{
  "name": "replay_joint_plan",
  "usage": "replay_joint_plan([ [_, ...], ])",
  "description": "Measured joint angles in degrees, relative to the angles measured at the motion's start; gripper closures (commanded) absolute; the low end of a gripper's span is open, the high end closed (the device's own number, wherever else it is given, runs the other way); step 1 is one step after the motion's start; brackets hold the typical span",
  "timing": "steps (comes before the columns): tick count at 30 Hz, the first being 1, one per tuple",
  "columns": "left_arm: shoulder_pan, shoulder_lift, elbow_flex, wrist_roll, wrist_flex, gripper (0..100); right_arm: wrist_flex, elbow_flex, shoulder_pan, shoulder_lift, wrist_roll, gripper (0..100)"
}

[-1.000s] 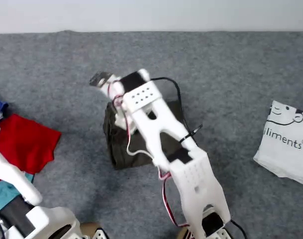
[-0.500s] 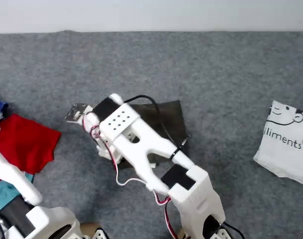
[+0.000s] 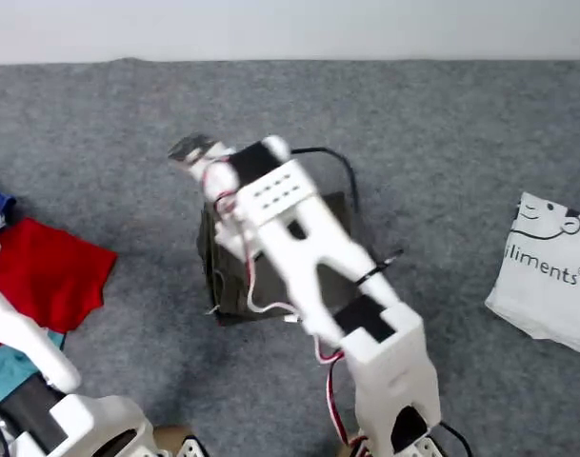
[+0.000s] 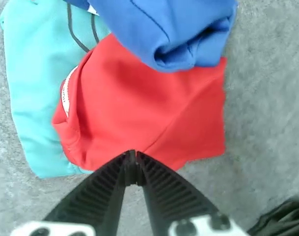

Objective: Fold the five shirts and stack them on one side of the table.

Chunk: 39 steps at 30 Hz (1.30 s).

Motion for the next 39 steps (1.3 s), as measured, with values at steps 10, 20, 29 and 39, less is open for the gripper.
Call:
replay_joint_plan([
  [10,-3.08,-9.32,2.11,-21.71,4.31,99,-1.49,0.0,2.9,0.35,0.44,98.8],
  [20,-14.24,-21.19,9.14,-46.51,4.48,99,-6.42,-0.18,9.05,6.59,-2.9,77.1],
  [29,-19.43,-27.16,22.15,-55.82,4.57,99,-9.93,-3.34,17.05,10.64,-17.41,73.1],
  [39,-19.43,-28.75,22.42,-55.91,4.57,99,-13.45,-9.76,17.23,22.68,-19.78,73.2],
])
